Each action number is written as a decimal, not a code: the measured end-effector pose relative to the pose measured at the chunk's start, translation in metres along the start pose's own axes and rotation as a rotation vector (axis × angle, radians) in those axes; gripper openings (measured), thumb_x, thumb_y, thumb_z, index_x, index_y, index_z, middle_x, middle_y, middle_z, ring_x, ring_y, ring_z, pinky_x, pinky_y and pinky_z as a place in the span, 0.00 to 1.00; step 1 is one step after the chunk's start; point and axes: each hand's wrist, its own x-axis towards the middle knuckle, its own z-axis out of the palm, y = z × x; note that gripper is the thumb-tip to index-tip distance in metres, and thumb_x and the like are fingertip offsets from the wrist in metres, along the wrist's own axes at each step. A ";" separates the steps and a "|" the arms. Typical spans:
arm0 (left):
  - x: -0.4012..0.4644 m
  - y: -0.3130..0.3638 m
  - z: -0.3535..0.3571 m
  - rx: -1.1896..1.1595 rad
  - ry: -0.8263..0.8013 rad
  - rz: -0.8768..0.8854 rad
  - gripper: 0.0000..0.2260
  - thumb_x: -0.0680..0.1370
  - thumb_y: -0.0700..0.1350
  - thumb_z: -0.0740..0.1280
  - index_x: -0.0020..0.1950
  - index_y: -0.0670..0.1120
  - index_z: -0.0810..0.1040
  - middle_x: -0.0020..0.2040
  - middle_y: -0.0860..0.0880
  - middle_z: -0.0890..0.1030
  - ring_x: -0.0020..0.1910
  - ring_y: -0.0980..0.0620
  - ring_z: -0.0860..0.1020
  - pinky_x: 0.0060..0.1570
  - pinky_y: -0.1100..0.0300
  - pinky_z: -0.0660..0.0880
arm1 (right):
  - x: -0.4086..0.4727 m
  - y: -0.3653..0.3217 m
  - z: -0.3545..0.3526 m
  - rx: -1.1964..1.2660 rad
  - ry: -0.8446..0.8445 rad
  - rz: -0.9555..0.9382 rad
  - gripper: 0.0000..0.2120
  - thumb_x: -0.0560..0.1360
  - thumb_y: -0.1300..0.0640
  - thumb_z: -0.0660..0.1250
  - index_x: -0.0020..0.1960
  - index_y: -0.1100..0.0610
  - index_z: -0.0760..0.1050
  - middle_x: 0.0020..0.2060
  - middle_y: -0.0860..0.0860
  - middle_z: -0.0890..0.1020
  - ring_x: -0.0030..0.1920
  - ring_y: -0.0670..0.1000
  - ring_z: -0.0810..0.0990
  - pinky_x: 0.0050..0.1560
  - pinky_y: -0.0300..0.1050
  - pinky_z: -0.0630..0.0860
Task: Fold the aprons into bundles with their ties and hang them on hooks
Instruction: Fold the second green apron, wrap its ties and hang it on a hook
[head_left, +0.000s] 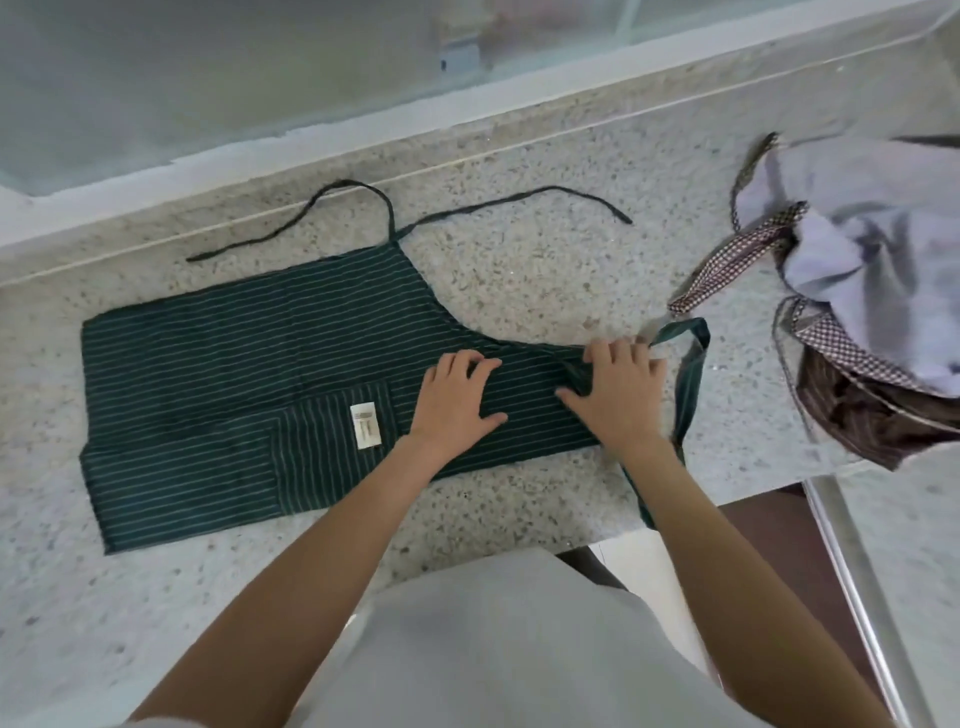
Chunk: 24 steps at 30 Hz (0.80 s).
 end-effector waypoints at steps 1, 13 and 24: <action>-0.001 0.006 0.003 0.015 -0.026 -0.023 0.34 0.72 0.60 0.68 0.73 0.51 0.61 0.68 0.48 0.64 0.67 0.47 0.61 0.66 0.52 0.61 | -0.008 0.002 0.006 -0.042 -0.045 -0.021 0.24 0.66 0.40 0.71 0.53 0.54 0.71 0.49 0.55 0.76 0.50 0.59 0.74 0.50 0.55 0.67; -0.022 0.027 0.015 0.108 -0.174 -0.125 0.39 0.70 0.61 0.70 0.75 0.56 0.53 0.76 0.51 0.51 0.74 0.48 0.50 0.71 0.43 0.52 | 0.040 0.051 -0.004 -0.030 -0.123 -0.255 0.08 0.81 0.57 0.54 0.53 0.60 0.70 0.48 0.55 0.80 0.45 0.57 0.79 0.39 0.48 0.69; -0.024 0.025 0.018 0.034 -0.189 -0.182 0.40 0.69 0.61 0.71 0.75 0.59 0.53 0.76 0.53 0.50 0.74 0.49 0.48 0.69 0.36 0.55 | 0.039 0.097 -0.010 0.359 -0.295 -0.347 0.16 0.72 0.69 0.63 0.58 0.58 0.71 0.54 0.56 0.75 0.51 0.58 0.76 0.49 0.53 0.75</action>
